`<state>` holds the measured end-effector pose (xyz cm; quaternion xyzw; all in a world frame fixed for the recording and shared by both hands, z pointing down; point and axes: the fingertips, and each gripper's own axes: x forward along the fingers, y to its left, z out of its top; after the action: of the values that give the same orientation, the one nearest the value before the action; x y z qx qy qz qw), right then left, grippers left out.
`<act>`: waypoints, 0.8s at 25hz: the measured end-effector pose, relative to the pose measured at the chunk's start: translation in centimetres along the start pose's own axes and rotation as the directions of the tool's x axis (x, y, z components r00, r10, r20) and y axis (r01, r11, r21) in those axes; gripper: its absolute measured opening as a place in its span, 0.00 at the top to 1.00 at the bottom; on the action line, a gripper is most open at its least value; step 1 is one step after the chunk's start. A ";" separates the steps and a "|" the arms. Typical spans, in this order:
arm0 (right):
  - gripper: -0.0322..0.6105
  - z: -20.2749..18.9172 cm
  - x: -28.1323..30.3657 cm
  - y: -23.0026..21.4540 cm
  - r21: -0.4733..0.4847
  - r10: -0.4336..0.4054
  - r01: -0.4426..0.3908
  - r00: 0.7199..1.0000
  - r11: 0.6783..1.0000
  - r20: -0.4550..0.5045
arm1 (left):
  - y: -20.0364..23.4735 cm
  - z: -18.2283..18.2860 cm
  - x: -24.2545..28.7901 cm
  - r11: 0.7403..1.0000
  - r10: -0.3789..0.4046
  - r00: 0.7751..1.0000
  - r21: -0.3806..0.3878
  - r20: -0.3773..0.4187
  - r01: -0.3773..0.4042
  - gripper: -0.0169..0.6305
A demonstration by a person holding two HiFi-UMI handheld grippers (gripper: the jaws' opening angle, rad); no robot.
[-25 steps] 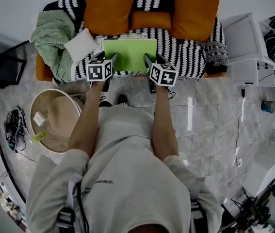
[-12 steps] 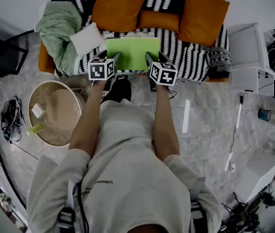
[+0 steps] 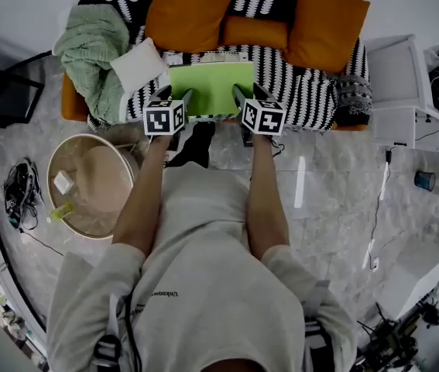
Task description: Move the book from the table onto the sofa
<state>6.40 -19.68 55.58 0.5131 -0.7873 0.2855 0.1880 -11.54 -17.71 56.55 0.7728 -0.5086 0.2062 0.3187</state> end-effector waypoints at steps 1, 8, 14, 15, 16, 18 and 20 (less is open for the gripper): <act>0.63 0.4 0.2 -0.2 0.000 0.009 -0.009 1.000 1.000 0.007 | -0.1 0.3 0.2 1.000 0.003 1.000 0.015 0.002 -0.003 0.58; 0.63 0.7 2.6 0.0 0.021 0.046 -0.046 0.999 0.999 -0.002 | 1.6 1.1 1.1 1.000 0.000 1.000 0.029 -0.024 0.000 0.58; 0.63 0.9 4.1 -1.9 0.051 0.023 -0.022 1.000 0.998 -0.018 | 1.5 2.0 3.8 0.999 -0.014 0.998 0.029 -0.061 0.015 0.58; 0.63 1.1 4.3 -2.3 0.059 0.020 -0.019 1.000 0.998 -0.019 | 1.4 2.3 4.3 0.999 -0.019 0.998 0.034 -0.067 0.022 0.58; 0.63 1.4 4.6 -2.7 0.066 0.016 -0.015 1.000 0.998 -0.017 | 1.3 2.7 4.7 0.999 -0.025 0.997 0.037 -0.070 0.027 0.58; 0.63 2.3 5.1 -3.4 0.075 0.008 -0.007 1.000 0.997 -0.010 | 1.3 4.0 5.7 0.999 -0.032 0.997 0.038 -0.068 0.034 0.58; 0.63 3.4 5.6 -4.0 0.076 -0.004 0.005 1.000 0.997 -0.007 | 1.4 5.1 6.6 0.999 -0.033 0.997 0.033 -0.070 0.036 0.58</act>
<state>7.79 -26.99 57.32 0.5208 -0.7740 0.3165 0.1717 -10.17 -26.01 57.59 0.7792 -0.4801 0.2362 0.3263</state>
